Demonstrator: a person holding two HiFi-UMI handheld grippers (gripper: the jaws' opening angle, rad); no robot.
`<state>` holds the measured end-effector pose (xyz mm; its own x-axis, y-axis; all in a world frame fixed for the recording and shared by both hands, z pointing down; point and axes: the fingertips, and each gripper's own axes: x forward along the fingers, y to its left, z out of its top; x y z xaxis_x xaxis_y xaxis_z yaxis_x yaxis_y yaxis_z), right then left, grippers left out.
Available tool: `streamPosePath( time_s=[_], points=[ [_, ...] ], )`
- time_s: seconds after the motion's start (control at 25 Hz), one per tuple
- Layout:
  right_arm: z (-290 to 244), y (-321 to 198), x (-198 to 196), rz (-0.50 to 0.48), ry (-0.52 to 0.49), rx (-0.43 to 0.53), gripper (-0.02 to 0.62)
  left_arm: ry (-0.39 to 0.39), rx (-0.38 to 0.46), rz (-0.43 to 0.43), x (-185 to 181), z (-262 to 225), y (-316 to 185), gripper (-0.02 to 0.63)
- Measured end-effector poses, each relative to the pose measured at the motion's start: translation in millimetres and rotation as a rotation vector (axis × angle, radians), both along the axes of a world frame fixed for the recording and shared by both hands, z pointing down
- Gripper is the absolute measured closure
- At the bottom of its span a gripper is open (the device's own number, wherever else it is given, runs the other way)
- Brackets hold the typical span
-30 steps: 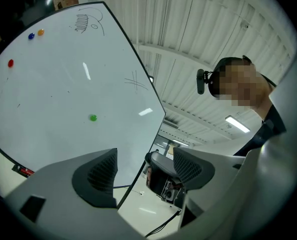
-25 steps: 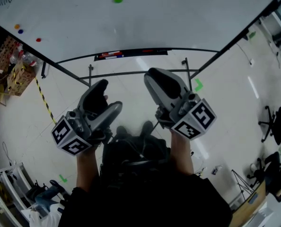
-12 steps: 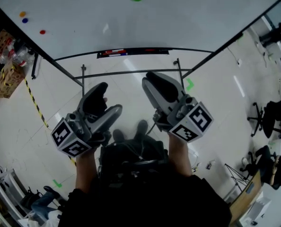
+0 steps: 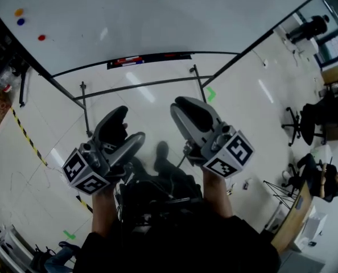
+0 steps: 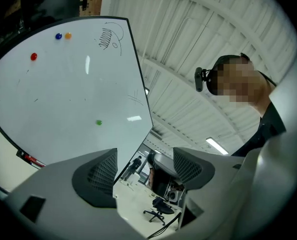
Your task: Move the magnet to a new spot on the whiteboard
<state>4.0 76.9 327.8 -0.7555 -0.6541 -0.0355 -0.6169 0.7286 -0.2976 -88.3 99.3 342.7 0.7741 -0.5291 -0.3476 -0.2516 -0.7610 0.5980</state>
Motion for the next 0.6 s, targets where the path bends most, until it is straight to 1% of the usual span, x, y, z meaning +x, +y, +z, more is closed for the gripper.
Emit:
streamPosePath(
  time_s=[0.08,0.16,0.4,0.48,0.6],
  points=[
    [-5,3,-4,0.003,0.005,0.01,0.506,-0.006,-0.01,0.012,-2,-1,4,0.268],
    [-12,5,-9,-0.006,0.008,0.028,0.506,-0.016,-0.003,0.011,-4,-4,7,0.268],
    [-25,8,-19,-0.065,0.005,0.078,0.506,-0.009,0.065,-0.053,-12,-22,12,0.268],
    [-31,9,-15,-0.076,-0.004,0.093,0.506,-0.014,0.066,-0.066,-8,-26,12,0.268],
    [-38,9,3,-0.074,-0.026,0.114,0.506,-0.027,0.072,-0.065,8,-32,11,0.268]
  ],
)
